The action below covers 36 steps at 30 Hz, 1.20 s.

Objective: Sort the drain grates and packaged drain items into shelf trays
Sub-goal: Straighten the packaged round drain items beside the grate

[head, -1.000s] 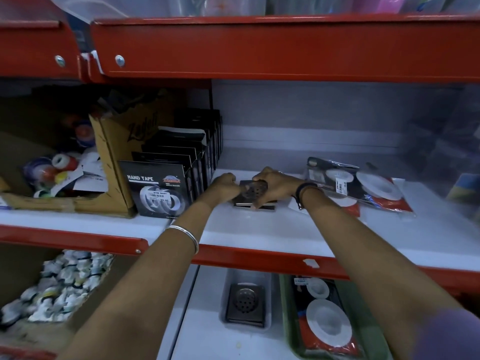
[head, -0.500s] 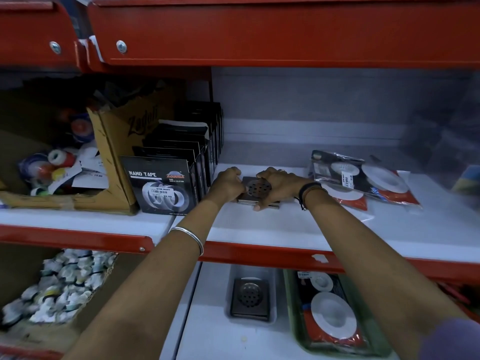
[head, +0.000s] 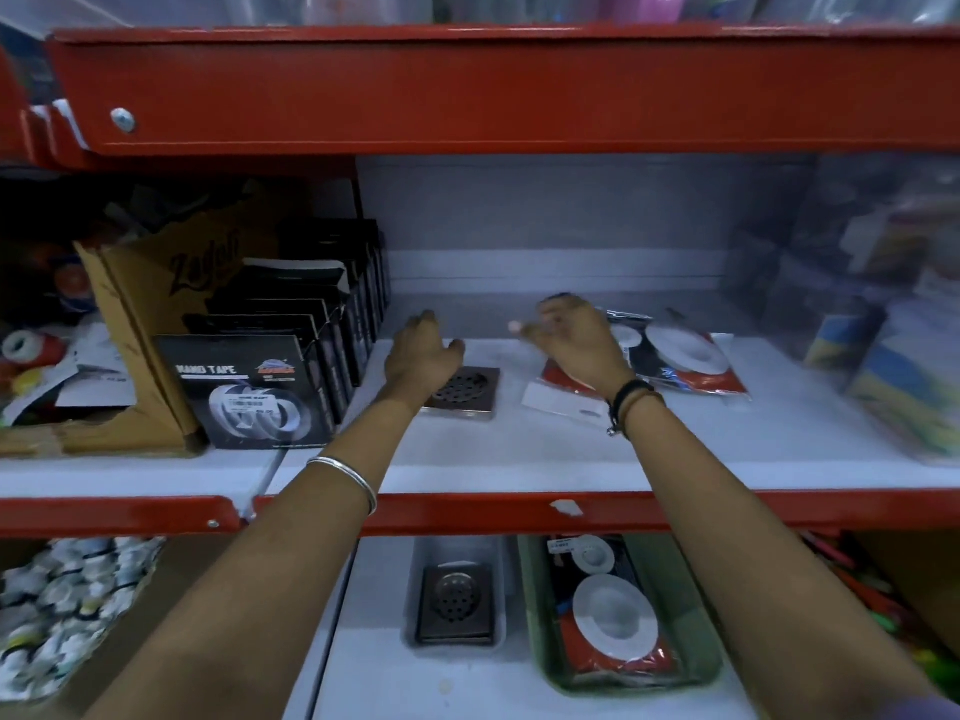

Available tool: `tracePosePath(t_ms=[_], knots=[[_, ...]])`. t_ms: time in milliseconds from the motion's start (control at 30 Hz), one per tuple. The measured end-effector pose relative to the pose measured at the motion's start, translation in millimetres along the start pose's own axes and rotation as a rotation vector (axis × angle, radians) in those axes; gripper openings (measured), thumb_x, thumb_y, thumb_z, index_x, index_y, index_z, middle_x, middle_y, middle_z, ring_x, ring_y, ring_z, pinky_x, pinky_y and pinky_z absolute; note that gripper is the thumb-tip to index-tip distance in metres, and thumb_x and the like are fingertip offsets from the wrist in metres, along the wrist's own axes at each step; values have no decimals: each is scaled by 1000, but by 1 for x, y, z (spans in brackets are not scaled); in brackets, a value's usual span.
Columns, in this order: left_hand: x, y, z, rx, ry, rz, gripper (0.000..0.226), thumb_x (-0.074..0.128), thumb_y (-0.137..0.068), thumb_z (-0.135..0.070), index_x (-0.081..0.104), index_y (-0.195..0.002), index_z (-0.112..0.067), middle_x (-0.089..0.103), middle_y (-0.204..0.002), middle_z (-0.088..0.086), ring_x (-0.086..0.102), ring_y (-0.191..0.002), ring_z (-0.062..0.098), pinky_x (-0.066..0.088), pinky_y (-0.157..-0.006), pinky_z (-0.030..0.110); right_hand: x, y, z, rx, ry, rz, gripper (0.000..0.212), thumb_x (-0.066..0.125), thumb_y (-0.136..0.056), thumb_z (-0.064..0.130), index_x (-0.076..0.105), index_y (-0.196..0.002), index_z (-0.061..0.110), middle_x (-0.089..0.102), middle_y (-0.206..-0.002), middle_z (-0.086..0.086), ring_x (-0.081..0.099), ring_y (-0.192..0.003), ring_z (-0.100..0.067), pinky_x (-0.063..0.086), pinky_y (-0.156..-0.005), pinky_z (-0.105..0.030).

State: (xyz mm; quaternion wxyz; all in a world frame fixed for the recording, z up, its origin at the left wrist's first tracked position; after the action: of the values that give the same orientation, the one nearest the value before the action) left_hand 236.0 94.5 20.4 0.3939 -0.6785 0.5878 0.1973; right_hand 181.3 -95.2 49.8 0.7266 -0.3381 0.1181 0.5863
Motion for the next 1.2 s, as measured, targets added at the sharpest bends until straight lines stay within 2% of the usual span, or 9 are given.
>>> tracePosePath(t_ms=[67, 133, 300, 467, 700, 833, 1000, 1067, 1200], knots=[[14, 1, -35, 63, 94, 23, 38, 60, -87, -22, 54, -117, 0, 58, -125, 19, 56, -115, 32, 49, -95, 38, -42, 11, -27, 158, -146, -343, 32, 68, -79, 39, 60, -80, 8, 63, -79, -7, 58, -79, -26, 51, -79, -33], [31, 1, -68, 75, 153, 97, 42, 60, -89, -22, 52, -122, 2, 56, -129, 20, 55, -118, 33, 47, -97, 34, -75, 26, -62, 385, -222, -603, 41, 68, -81, 33, 59, -109, 6, 63, -111, -12, 58, -106, -28, 44, -92, -34], [74, 4, -125, -85, 185, 301, 51, 55, -92, -26, 41, -133, 1, 51, -136, 19, 51, -124, 34, 45, -100, 35, -102, 52, -140, 934, -338, -541, 109, 67, -78, 48, 2, -146, -7, 16, -154, -24, 26, -138, -37, 27, -111, -40], [97, -2, -135, -239, 297, 295, 39, 66, -79, -11, 54, -116, -3, 63, -120, 11, 62, -110, 30, 52, -96, 35, -92, -2, -245, 866, -660, -460, 115, 76, -26, 49, 46, -130, 12, 47, -135, -14, 54, -110, -31, 49, -94, -46], [104, 7, -149, -346, 720, 341, 21, 60, -82, 6, 59, -102, 8, 65, -103, 20, 62, -85, 27, 51, -78, 32, -96, 19, -163, 763, -875, -471, 24, 66, -84, 20, 60, -104, 8, 53, -96, -7, 45, -60, -12, 39, -55, -24], [94, 10, -154, -300, 882, 380, 15, 54, -84, 12, 64, -91, 2, 65, -99, 19, 64, -73, 24, 55, -77, 33, -106, 32, -157, 867, -991, -753, 76, 73, -75, 42, 43, -132, 2, 50, -112, -7, 53, -95, -22, 45, -79, -33], [45, -12, -149, -220, 643, 195, 14, 60, -89, -8, 62, -75, -10, 64, -87, 12, 58, -55, 14, 45, -51, 23, -163, 62, -161, 848, -506, -1047, 106, 73, -68, 57, 24, -143, 1, 34, -147, -18, 39, -132, -36, 37, -108, -47], [28, -25, -148, -159, 478, 153, 14, 59, -89, -12, 61, -75, -13, 64, -86, 12, 53, -55, 16, 38, -50, 24, -180, 48, -156, 572, -436, -936, 98, 71, -67, 62, 36, -140, 8, 42, -146, -13, 45, -129, -30, 37, -108, -46], [20, -36, -155, -33, 372, 276, 19, 52, -85, 4, 65, -88, -10, 61, -74, 12, 57, -55, 21, 39, -49, 22, -168, 18, -131, 390, -601, -144, 45, 50, -86, 58, 61, -108, 20, 67, -112, -5, 63, -96, -19, 49, -79, -29]])
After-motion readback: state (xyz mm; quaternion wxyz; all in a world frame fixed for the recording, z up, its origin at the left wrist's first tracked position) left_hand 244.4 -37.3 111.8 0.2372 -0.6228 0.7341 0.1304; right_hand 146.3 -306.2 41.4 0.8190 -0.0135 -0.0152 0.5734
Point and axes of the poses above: each hand's wrist, its own y-axis away from the middle knuckle, its own x-axis out of the palm, z = x × y, the point moved 5 cm from there along -y, towards the middle knuckle
